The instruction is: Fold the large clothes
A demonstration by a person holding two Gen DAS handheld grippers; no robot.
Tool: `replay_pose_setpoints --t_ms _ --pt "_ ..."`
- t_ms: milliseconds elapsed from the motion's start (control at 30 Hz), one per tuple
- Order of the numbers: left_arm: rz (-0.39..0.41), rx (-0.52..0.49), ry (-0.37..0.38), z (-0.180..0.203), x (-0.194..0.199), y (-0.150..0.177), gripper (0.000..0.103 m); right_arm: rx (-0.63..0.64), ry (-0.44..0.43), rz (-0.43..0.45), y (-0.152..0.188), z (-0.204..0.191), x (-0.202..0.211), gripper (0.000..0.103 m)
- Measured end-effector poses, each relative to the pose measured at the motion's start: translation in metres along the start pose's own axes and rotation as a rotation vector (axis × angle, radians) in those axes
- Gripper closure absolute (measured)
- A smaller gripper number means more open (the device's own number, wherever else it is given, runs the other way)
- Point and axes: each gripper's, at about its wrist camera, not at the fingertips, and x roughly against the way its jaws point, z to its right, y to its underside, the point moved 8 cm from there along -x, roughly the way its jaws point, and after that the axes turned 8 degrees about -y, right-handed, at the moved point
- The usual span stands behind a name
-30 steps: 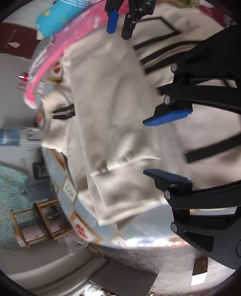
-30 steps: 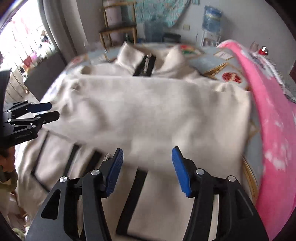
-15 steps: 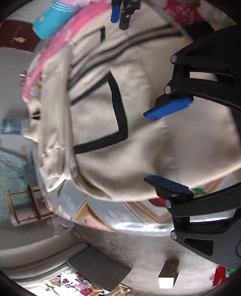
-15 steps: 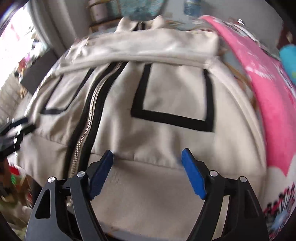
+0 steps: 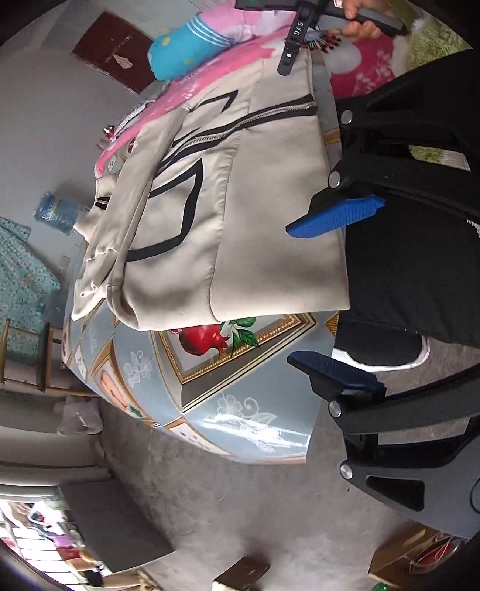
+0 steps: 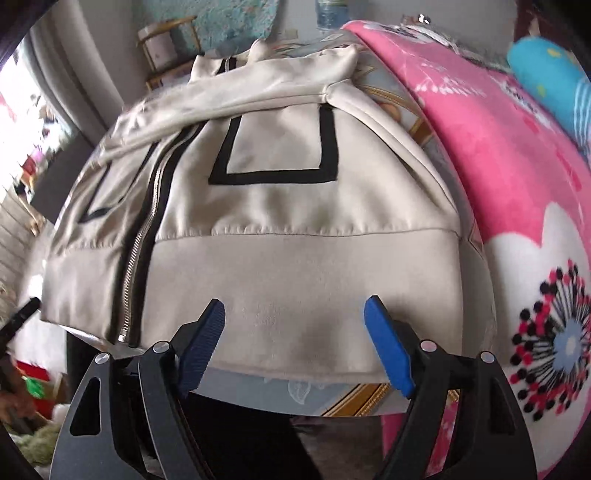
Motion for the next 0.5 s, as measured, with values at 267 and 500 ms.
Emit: replay_pose_setpoints --t_ms 267,500 --pt "-0.06 0.022 0.033 0.003 -0.013 0.003 0.061 -0.073 0.049 0.102 -0.003 0.036 0.029 0.027" --pt "-0.062 0.075 0.144 0.01 -0.01 -0.005 0.069 -0.159 0.039 0.136 0.0 0.066 0.038 0.027"
